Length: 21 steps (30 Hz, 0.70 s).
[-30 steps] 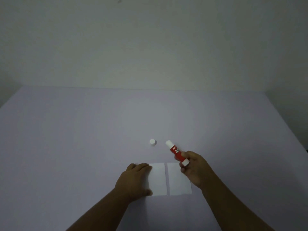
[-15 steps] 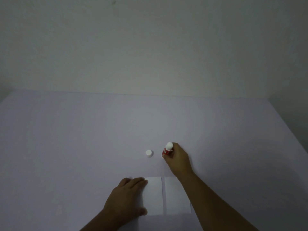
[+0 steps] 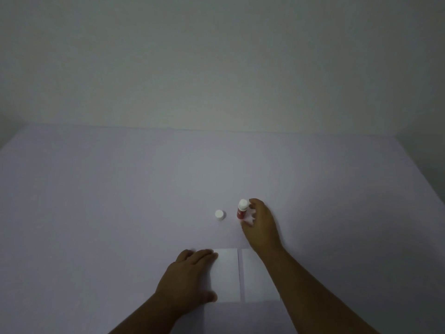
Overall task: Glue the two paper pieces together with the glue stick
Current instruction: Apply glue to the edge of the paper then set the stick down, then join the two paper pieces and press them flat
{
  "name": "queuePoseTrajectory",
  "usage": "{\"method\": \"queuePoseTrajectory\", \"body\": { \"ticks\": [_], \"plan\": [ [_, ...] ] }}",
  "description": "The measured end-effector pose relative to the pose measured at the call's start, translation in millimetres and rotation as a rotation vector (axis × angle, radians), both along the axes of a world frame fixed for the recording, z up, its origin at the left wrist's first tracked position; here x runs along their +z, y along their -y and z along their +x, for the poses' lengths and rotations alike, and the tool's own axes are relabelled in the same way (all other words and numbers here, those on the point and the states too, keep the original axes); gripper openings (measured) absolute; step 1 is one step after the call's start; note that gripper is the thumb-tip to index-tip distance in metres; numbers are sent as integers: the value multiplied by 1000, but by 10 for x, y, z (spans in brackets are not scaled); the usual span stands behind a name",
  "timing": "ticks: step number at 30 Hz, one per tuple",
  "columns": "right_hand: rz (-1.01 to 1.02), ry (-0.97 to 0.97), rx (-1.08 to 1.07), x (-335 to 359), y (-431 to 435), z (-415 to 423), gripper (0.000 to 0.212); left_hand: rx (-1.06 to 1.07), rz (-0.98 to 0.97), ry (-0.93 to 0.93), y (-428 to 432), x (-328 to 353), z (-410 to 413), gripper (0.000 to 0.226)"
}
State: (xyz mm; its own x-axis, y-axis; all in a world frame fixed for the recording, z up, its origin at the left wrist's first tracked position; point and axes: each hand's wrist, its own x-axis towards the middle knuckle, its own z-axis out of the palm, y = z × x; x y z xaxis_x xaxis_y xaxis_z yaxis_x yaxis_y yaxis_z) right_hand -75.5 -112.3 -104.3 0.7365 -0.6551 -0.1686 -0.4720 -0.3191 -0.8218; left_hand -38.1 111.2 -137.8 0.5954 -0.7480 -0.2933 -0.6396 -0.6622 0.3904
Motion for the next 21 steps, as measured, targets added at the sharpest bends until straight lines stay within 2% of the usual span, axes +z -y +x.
{"method": "queuePoseTrajectory", "body": {
  "ticks": [2, 4, 7, 9, 11, 17, 21],
  "plan": [
    [-2, -2, -111, 69, -47, -115, 49, -9, 10, -4, -2, 34, -7, 99],
    [-20, -50, -166, 136, -120, -286, 36, -26, 19, -13, 2, 64, -8, 97],
    [-3, -262, -31, 194, -282, -569, 19, -42, 40, -25, 4, 115, -7, 95],
    [9, -378, 95, 205, -414, -730, 20, -54, 58, -28, 0, 136, -8, 94],
    [27, -414, 144, 190, -524, -866, 22, -65, 64, -28, -4, 150, -8, 92],
    [12, -410, 179, 159, -722, -1030, 30, -83, 71, -13, 2, 160, 4, 86],
    [68, -389, 115, 156, -758, -1021, 36, -101, 63, -11, -1, 172, 24, 82]
  ]
}}
